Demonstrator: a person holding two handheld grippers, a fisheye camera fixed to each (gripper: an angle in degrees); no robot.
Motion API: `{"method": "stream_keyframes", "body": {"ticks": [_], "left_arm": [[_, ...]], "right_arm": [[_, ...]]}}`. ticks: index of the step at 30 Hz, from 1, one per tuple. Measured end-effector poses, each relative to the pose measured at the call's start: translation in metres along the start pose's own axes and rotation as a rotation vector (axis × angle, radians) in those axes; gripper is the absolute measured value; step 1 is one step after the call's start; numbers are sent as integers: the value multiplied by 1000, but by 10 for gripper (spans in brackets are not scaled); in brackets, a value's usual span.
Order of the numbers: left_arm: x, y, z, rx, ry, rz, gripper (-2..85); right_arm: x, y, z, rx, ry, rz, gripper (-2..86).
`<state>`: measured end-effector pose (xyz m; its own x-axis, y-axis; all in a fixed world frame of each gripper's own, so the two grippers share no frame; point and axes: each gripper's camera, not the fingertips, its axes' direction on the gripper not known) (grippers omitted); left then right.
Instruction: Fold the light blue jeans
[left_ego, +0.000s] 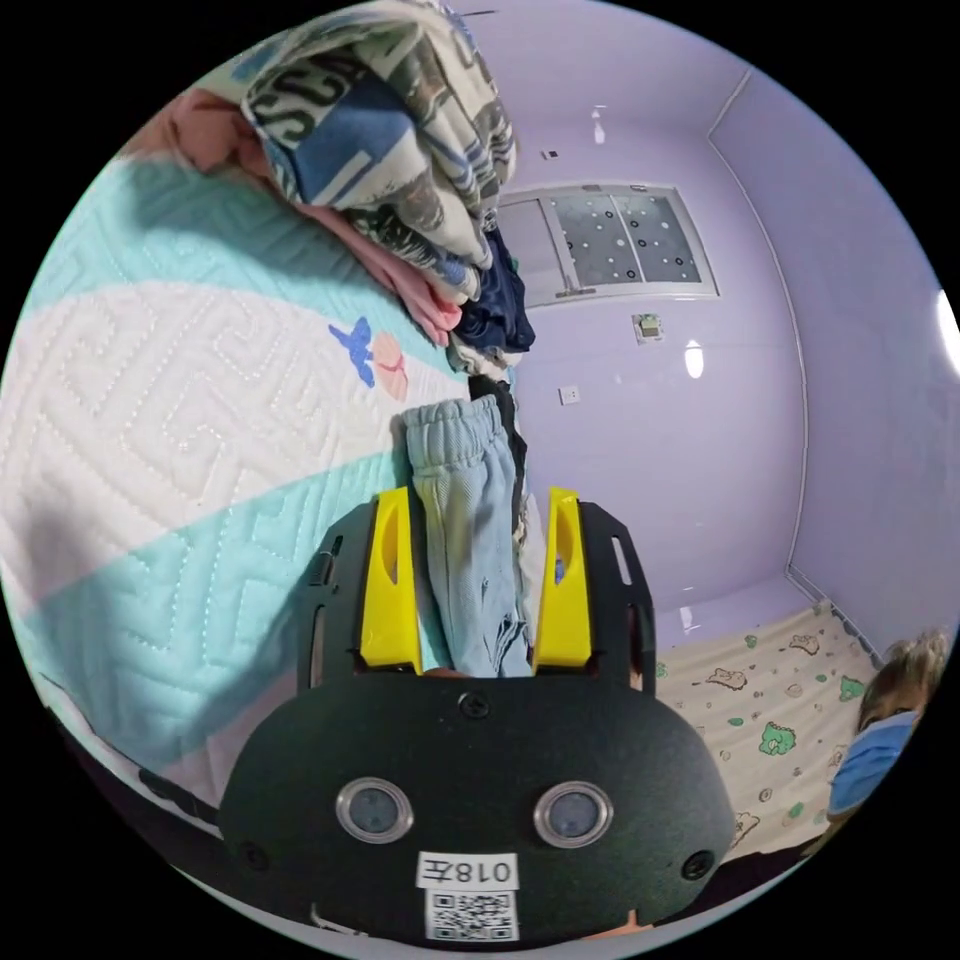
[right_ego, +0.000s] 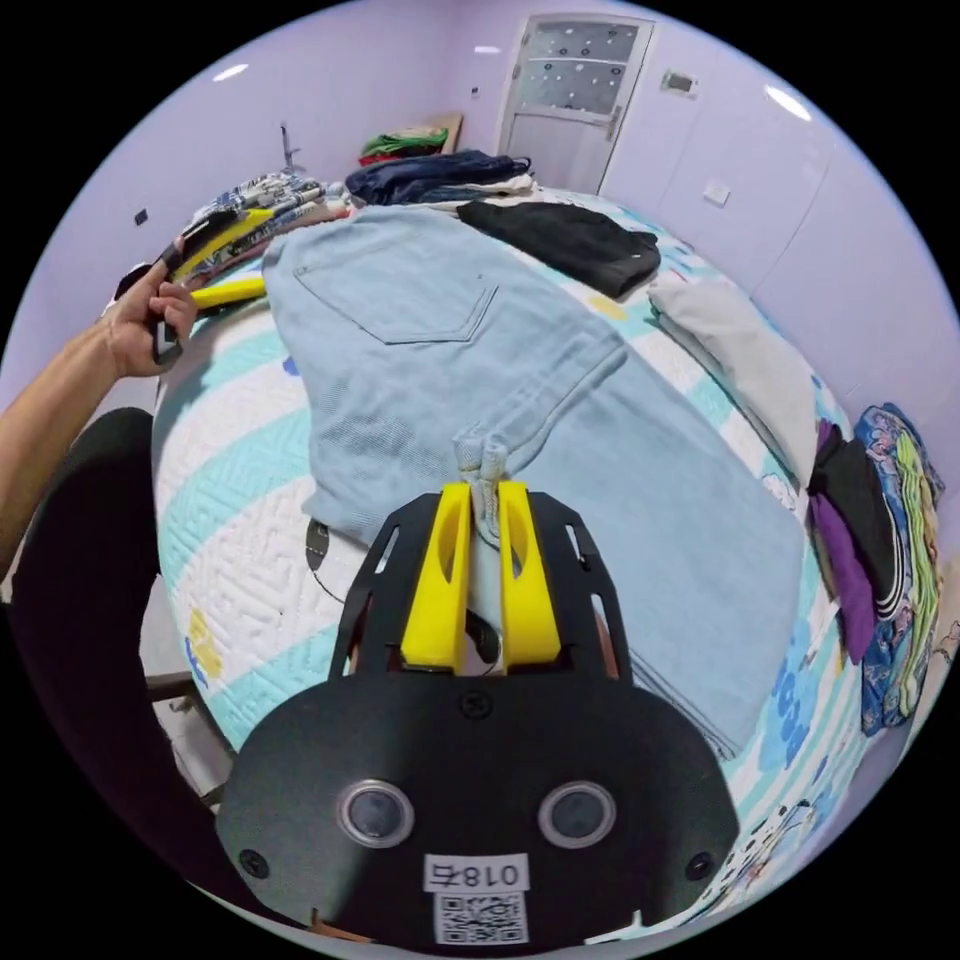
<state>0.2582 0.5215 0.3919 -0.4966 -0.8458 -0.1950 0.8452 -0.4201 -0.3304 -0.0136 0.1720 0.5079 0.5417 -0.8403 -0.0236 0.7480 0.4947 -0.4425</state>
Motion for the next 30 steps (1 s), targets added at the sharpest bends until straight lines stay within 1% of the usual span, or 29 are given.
{"method": "stream_keyframes", "body": {"ticks": [3, 7, 9, 10, 12, 17, 19, 21, 22, 24, 25, 27, 28, 30], "left_arm": [[10, 2, 7, 0, -44, 13, 185], [19, 0, 29, -30, -52, 4, 168], [25, -3, 46, -67, -76, -14, 137], [25, -3, 50, -81, -85, -32, 127], [38, 3, 55, -66, -106, -51, 77], [104, 34, 66, -1, -161, 71, 60], [146, 50, 78, 8, -174, 177, 60], [222, 88, 105, -1, -191, 418, 60], [241, 101, 112, -3, -191, 485, 59], [312, 169, 145, -19, -174, 756, 59], [327, 190, 154, -26, -170, 825, 60], [372, 279, 193, -54, -164, 1082, 61], [378, 302, 204, -66, -171, 1145, 61], [385, 394, 254, -141, -234, 1390, 64]], "right_arm": [[9, 3, -16, 28, -99, 75, 74], [20, 28, -48, 128, -120, 193, 63], [24, 41, -58, 155, -131, 240, 55], [27, 51, -66, 173, -131, 271, 48], [33, 66, -79, 212, -117, 327, 34], [56, 121, -120, 323, -33, 501, 8], [68, 151, -140, 364, 19, 581, 2], [76, 174, -154, 386, 57, 626, -1], [82, 188, -162, 393, 82, 652, -2], [90, 209, -173, 404, 116, 688, -3], [95, 222, -179, 406, 137, 710, -3], [103, 240, -187, 401, 167, 743, -3], [107, 253, -191, 398, 180, 767, -3], [113, 270, -195, 391, 193, 799, -3]]}}
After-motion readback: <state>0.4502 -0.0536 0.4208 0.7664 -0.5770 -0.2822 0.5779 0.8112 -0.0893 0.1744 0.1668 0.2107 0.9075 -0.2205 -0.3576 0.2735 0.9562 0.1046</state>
